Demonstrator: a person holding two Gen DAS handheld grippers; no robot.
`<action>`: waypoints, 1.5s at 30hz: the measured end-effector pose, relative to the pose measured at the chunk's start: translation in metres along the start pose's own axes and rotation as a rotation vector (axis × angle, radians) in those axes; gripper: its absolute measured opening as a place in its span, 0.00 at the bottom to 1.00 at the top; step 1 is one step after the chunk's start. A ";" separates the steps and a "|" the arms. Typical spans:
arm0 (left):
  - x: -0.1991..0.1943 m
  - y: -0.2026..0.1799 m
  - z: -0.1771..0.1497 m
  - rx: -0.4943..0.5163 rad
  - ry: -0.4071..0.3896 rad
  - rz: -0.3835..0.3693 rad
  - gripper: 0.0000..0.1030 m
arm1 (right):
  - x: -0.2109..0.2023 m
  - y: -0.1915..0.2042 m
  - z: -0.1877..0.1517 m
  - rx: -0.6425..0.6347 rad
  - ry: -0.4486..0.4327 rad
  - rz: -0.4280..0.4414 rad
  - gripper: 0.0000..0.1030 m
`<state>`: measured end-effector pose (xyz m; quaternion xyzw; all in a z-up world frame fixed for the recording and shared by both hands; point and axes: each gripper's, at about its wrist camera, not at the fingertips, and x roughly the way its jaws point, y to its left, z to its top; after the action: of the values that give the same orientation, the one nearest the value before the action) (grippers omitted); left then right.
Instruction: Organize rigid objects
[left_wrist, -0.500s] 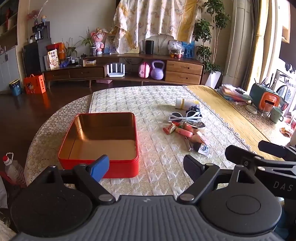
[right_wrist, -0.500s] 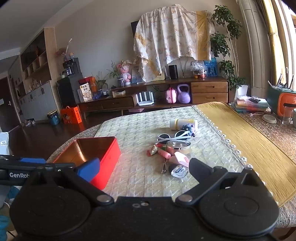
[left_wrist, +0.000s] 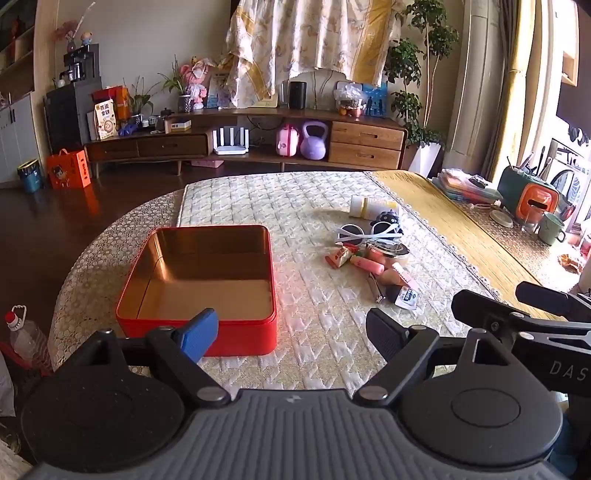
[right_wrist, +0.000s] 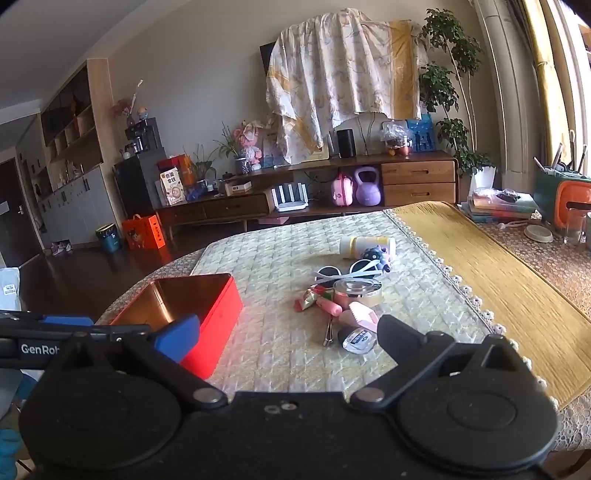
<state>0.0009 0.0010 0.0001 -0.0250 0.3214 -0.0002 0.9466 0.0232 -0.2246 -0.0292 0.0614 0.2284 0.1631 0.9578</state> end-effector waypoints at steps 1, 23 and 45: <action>-0.002 -0.002 -0.002 0.003 0.000 0.000 0.85 | 0.000 0.000 0.000 0.000 0.000 0.000 0.99; -0.001 0.000 0.003 0.019 -0.002 -0.020 0.85 | 0.002 0.004 0.001 -0.009 0.001 0.037 0.99; 0.016 0.001 0.001 -0.004 0.032 -0.064 0.85 | 0.013 -0.007 0.000 0.015 0.022 0.057 0.99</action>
<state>0.0144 0.0018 -0.0094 -0.0370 0.3355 -0.0305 0.9408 0.0359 -0.2267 -0.0362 0.0732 0.2381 0.1894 0.9498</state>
